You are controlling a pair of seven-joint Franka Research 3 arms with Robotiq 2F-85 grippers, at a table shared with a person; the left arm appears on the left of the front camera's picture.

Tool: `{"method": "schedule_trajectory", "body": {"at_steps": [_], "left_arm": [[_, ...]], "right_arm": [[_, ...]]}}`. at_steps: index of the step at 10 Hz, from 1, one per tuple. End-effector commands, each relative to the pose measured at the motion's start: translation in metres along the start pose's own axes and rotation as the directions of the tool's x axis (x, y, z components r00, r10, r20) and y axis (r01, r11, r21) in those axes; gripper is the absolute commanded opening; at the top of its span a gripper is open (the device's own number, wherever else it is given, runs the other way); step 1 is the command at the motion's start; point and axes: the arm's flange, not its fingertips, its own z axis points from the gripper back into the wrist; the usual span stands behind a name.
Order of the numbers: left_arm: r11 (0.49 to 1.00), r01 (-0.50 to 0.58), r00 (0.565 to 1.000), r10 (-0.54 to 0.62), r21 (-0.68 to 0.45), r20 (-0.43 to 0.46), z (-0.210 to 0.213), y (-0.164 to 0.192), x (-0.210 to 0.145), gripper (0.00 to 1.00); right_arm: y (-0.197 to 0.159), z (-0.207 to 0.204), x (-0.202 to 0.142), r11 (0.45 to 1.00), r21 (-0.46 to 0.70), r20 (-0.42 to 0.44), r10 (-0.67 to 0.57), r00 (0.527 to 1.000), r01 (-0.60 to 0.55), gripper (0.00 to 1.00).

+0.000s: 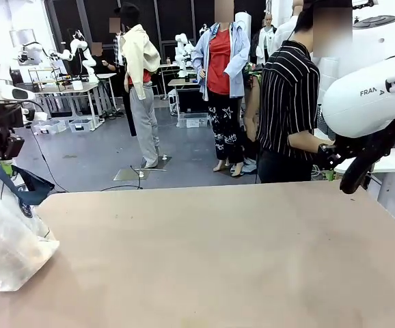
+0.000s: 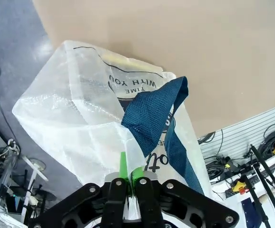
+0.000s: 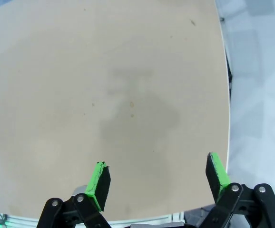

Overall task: Transfer purchased items from the store into the shopping bag.
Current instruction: Move the Reusable shopping bag to the right side of the table.

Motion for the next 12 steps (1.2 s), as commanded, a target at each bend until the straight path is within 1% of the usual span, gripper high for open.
{"method": "schedule_trajectory", "body": {"at_steps": [1, 3, 4, 5, 7, 9, 10, 11, 12], "left_arm": [[1.0, -0.005, 1.0, 0.005, 0.028, 0.025, 0.007, 0.005, -0.001, 0.26], [1.0, -0.013, 0.997, 0.011, 0.02, 0.072, 0.011, 0.008, 0.005, 0.66], [1.0, -0.003, 0.993, 0.001, 0.019, 0.121, 0.015, 0.005, 0.006, 0.85], [1.0, 0.002, 0.983, -0.005, 0.015, 0.185, 0.021, 0.0, 0.005, 1.0], [0.999, -0.029, 0.944, 0.02, 0.024, 0.328, 0.038, -0.011, -0.001, 1.0], [0.999, 0.01, 0.892, -0.025, 0.037, 0.451, 0.052, -0.032, -0.006, 1.0], [0.998, 0.03, 0.855, -0.054, 0.054, 0.517, 0.058, -0.053, -0.006, 1.0], [0.995, 0.061, 0.837, -0.093, 0.076, 0.54, 0.062, -0.073, -0.005, 1.0], [0.99, 0.119, 0.794, -0.143, 0.079, 0.592, 0.066, -0.094, -0.005, 1.0]], "right_arm": [[-0.002, 0.003, 0.002, 1.0, -0.017, -0.006, 0.01, 1.0, -0.01, 1.0], [-0.002, 0.003, 0.002, 1.0, -0.017, -0.006, 0.01, 1.0, -0.01, 1.0], [-0.002, 0.003, 0.002, 1.0, -0.017, -0.006, 0.01, 1.0, -0.01, 1.0], [-0.002, 0.003, 0.002, 1.0, -0.017, -0.006, 0.01, 1.0, -0.01, 1.0], [-0.002, 0.003, 0.002, 1.0, -0.017, -0.006, 0.01, 1.0, -0.01, 1.0], [-0.002, 0.003, 0.002, 1.0, -0.017, -0.006, 0.01, 1.0, -0.01, 1.0], [-0.002, 0.003, 0.002, 1.0, -0.017, -0.006, 0.01, 1.0, -0.01, 1.0], [-0.002, 0.003, 0.002, 1.0, -0.017, -0.006, 0.01, 1.0, -0.01, 1.0], [-0.002, 0.003, 0.002, 1.0, -0.017, -0.006, 0.01, 1.0, -0.01, 1.0]]}}
